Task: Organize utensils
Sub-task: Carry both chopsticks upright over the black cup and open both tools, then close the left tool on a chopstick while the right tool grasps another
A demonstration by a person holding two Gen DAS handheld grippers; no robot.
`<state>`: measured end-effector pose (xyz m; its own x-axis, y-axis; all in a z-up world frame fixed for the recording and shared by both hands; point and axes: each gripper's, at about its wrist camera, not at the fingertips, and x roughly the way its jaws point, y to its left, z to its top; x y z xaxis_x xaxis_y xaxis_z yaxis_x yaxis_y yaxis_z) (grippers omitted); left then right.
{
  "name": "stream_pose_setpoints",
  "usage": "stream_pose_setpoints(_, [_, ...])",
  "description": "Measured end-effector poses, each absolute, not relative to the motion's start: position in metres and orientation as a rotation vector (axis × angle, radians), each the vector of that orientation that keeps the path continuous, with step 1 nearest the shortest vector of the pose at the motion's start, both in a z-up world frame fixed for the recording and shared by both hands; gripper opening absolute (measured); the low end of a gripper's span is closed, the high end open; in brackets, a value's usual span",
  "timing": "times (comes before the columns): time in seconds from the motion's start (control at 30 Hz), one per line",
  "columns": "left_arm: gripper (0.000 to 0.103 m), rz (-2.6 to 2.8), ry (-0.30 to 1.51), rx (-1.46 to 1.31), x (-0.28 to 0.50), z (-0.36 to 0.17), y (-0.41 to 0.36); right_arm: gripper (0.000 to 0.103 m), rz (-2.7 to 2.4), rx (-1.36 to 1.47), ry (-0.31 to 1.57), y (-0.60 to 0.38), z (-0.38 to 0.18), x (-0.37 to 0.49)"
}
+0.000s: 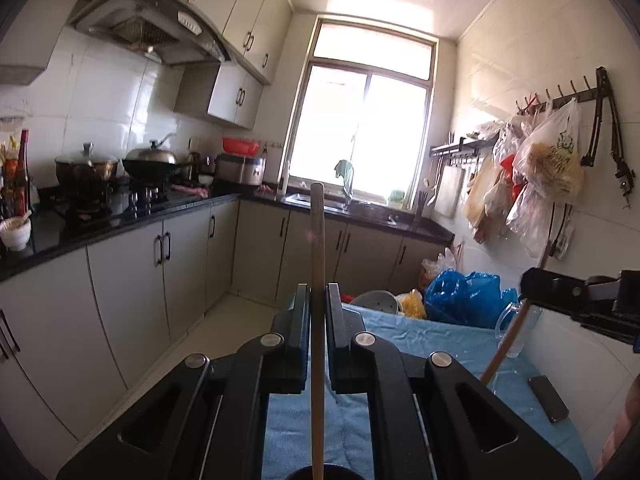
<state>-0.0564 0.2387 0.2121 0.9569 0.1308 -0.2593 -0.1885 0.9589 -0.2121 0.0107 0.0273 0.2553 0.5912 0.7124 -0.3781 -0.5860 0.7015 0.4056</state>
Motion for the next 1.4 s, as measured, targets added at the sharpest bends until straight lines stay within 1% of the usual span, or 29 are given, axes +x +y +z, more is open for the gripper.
stream_pose_setpoints(0.2, [0.007,0.169,0.330,-0.249,-0.039,0.178,0.245,0.007,0.750,0.177,0.646,0.065,0.220,0.028])
stream_pose_setpoints(0.43, [0.007,0.177,0.370,-0.246,-0.039,0.161,0.246,0.008,0.741,0.168,0.758,0.073,0.177,0.047])
stream_pose_setpoints(0.5, [0.011,0.180,0.372,-0.241,-0.042,0.161,0.245,0.008,0.739,0.176,0.769,0.073,0.172,0.050])
stream_pose_setpoints(0.53, [0.019,0.181,0.371,-0.241,-0.043,0.161,0.244,0.008,0.737,0.180,0.768,0.073,0.172,0.050])
stream_pose_setpoints(0.57, [0.028,0.185,0.369,-0.242,-0.045,0.163,0.244,0.012,0.733,0.183,0.770,0.073,0.172,0.051])
stream_pose_setpoints(0.6, [0.032,0.198,0.364,-0.241,-0.049,0.164,0.244,0.019,0.730,0.187,0.772,0.072,0.171,0.052])
stream_pose_setpoints(0.63, [0.035,0.205,0.359,-0.240,-0.052,0.166,0.244,0.024,0.729,0.191,0.770,0.070,0.171,0.053])
stream_pose_setpoints(0.67, [0.037,0.212,0.351,-0.238,-0.056,0.169,0.243,0.035,0.726,0.197,0.765,0.068,0.171,0.053])
stream_pose_setpoints(0.7, [0.038,0.217,0.348,-0.236,-0.059,0.171,0.243,0.041,0.722,0.203,0.759,0.067,0.172,0.052])
stream_pose_setpoints(0.77, [0.043,0.240,0.350,-0.225,-0.065,0.176,0.241,0.042,0.718,0.214,0.749,0.063,0.175,0.052])
stream_pose_setpoints(0.83, [0.046,0.265,0.352,-0.212,-0.073,0.180,0.237,0.042,0.713,0.227,0.740,0.057,0.177,0.051])
stream_pose_setpoints(0.87, [0.050,0.276,0.354,-0.204,-0.076,0.182,0.235,0.043,0.706,0.234,0.735,0.053,0.178,0.050])
stream_pose_setpoints(0.93, [0.057,0.296,0.363,-0.183,-0.083,0.185,0.229,0.047,0.692,0.244,0.721,0.043,0.180,0.047])
stream_pose_setpoints(1.0, [0.060,0.317,0.371,-0.151,-0.090,0.188,0.220,0.052,0.671,0.250,0.710,0.033,0.180,0.044])
stream_pose_setpoints(1.07, [0.068,0.332,0.380,-0.122,-0.095,0.189,0.211,0.052,0.651,0.262,0.709,0.021,0.178,0.040])
stream_pose_setpoints(1.2, [0.069,0.346,0.396,-0.065,-0.105,0.193,0.189,0.052,0.607,0.299,0.734,-0.006,0.167,0.035])
stream_pose_setpoints(1.27, [0.074,0.337,0.403,-0.051,-0.107,0.194,0.178,0.052,0.585,0.319,0.740,-0.020,0.163,0.032])
stream_pose_setpoints(1.4, [0.075,0.309,0.431,-0.001,-0.109,0.194,0.153,0.053,0.536,0.358,0.750,-0.052,0.155,0.025])
